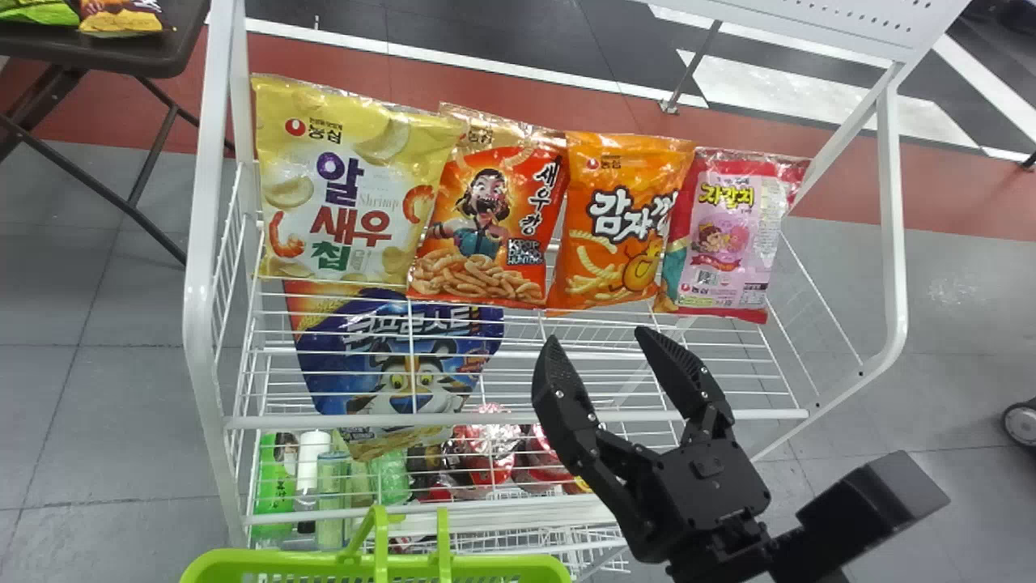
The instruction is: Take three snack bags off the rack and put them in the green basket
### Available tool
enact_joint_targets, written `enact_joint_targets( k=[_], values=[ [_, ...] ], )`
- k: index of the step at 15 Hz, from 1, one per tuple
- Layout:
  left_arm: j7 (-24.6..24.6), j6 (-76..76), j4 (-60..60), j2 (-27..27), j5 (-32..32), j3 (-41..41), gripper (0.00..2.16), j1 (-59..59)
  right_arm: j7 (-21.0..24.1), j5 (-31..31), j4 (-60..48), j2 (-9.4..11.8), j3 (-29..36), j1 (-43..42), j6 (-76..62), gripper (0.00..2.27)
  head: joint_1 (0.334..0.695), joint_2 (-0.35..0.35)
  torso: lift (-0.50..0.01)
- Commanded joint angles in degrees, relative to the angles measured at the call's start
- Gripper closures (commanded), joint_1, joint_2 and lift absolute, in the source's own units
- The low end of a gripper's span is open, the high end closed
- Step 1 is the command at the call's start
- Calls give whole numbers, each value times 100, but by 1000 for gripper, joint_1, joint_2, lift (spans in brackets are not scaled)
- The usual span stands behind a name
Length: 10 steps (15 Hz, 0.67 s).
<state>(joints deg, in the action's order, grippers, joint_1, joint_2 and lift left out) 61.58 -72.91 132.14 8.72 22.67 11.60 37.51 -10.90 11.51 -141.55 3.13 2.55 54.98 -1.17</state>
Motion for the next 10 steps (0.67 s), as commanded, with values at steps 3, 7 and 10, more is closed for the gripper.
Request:
enact_joint_targets(
  k=[3, 7, 10],
  values=[
    [3, 0, -13, 7, -8, 35, 1700, 28, 0, 9, 75, 13, 0, -57, -27, 147, 695, -350, -23],
    [-6, 0, -48, 16, -8, 79, 1700, 63, 0, 0, 172, 13, 0, -128, -151, 147, 695, -350, -23],
    [-15, 0, -39, 16, -8, 79, 1700, 90, -9, 0, 242, 21, -9, -172, -186, 147, 695, -350, -23]
  ],
)
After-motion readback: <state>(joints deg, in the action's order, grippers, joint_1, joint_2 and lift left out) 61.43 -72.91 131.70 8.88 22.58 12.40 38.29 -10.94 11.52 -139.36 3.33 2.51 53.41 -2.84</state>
